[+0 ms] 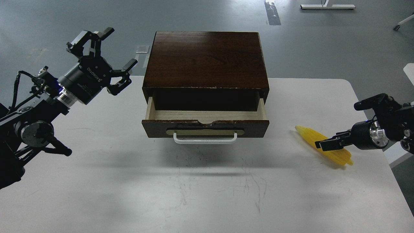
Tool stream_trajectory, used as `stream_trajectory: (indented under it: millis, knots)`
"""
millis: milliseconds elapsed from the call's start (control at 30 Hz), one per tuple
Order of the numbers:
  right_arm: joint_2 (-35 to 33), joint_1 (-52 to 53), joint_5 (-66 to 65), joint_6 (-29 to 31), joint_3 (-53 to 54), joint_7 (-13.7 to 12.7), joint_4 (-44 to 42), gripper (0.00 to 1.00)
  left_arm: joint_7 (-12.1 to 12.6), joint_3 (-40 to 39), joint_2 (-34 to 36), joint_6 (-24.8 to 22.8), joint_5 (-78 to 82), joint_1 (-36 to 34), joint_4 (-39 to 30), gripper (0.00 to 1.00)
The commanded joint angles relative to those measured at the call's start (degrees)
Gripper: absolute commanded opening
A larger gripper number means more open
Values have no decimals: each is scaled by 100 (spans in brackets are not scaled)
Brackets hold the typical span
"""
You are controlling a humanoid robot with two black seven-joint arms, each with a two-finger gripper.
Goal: Put corn in drawer with both arms
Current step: 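Lower the right gripper onto the yellow corn cob and grasp it, then lift the corn with the right gripper and carry it over the open drawer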
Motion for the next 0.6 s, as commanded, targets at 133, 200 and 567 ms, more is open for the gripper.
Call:
stream_trajectory:
  millis: [133, 200, 567]
  knots:
    - [192, 0, -8, -389, -508, -1, -171, 95, 0, -53, 0, 0, 0, 0, 0, 98]
    - [192, 0, -8, -495, -606, -1, -172, 90, 0, -53, 0, 0, 0, 9, 9, 98]
    - [131, 192, 10, -548, -791, -1, -119, 7, 0, -62, 0, 0, 0, 9, 0, 98]
